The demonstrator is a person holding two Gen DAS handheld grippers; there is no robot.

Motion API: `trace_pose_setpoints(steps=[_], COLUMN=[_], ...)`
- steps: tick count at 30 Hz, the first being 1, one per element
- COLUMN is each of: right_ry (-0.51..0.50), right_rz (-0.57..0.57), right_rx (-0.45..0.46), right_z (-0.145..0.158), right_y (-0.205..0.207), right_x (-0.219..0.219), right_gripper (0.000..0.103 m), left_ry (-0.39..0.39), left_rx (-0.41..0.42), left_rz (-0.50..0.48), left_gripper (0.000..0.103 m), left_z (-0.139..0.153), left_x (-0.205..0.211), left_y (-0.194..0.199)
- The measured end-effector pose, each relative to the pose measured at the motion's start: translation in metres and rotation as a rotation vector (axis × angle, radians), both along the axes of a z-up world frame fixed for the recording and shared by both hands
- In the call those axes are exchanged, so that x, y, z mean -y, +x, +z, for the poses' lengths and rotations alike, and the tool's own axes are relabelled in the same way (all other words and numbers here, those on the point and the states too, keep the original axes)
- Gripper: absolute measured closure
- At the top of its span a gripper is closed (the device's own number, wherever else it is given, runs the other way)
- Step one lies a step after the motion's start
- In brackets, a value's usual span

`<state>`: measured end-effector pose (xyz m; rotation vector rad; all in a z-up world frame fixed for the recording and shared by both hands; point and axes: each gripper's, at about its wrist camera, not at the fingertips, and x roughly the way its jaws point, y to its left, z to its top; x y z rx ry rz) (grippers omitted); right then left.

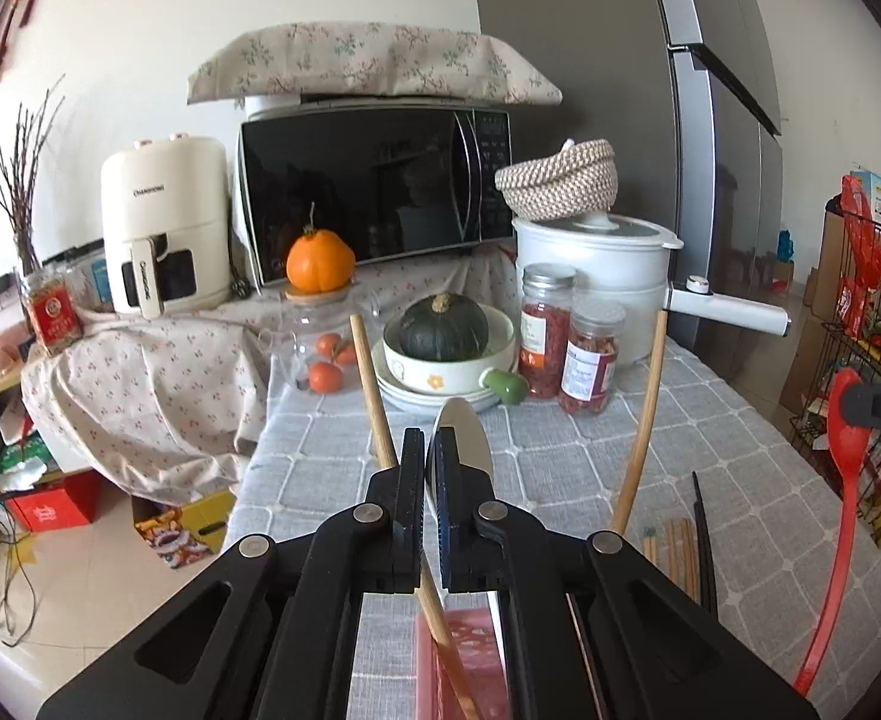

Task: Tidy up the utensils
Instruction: 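Drop the white spoon and red spoon into the pink basket, opening both tools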

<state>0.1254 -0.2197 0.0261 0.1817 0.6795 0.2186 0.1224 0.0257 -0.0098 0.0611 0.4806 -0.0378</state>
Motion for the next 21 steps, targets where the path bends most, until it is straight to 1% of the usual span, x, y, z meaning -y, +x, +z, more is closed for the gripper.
trace_pose_setpoints(steps=[3, 5, 6, 7, 9, 11, 15, 19, 21], right_ry=[0.019, 0.028, 0.034, 0.039, 0.043, 0.047, 0.047, 0.050, 0.046], right_rz=[-0.010, -0.018, -0.022, -0.025, -0.033, -0.045, -0.068, -0.075, -0.077], right_rx=[0.054, 0.098, 0.122, 0.146, 0.192, 0.236, 0.310, 0.355, 0.365], right_z=[0.013, 0.023, 0.028, 0.033, 0.043, 0.051, 0.061, 0.063, 0.061], right_y=[-0.006, -0.010, -0.012, -0.014, -0.018, -0.022, -0.027, -0.028, -0.027], right_x=[-0.007, -0.012, -0.016, -0.019, -0.026, -0.033, -0.044, -0.059, -0.068], right_gripper=[0.101, 0.101, 0.101, 0.101, 0.101, 0.101, 0.101, 0.101, 0.101], left_ry=[-0.019, -0.032, -0.043, -0.053, -0.071, -0.092, -0.119, -0.145, -0.155], left_rx=[-0.076, -0.126, -0.144, -0.159, -0.181, -0.198, -0.245, -0.299, -0.328], left_rz=[-0.007, -0.005, -0.003, 0.001, 0.015, 0.024, 0.063, 0.105, 0.126], left_gripper=[0.096, 0.091, 0.082, 0.071, 0.060, 0.056, 0.043, 0.032, 0.031], left_z=[0.000, 0.001, 0.001, 0.002, 0.005, 0.008, 0.011, 0.006, 0.002], left_x=[-0.004, -0.006, -0.008, -0.010, -0.015, -0.021, -0.034, -0.047, -0.053], left_y=[-0.004, -0.008, -0.010, -0.013, -0.018, -0.023, -0.030, -0.036, -0.037])
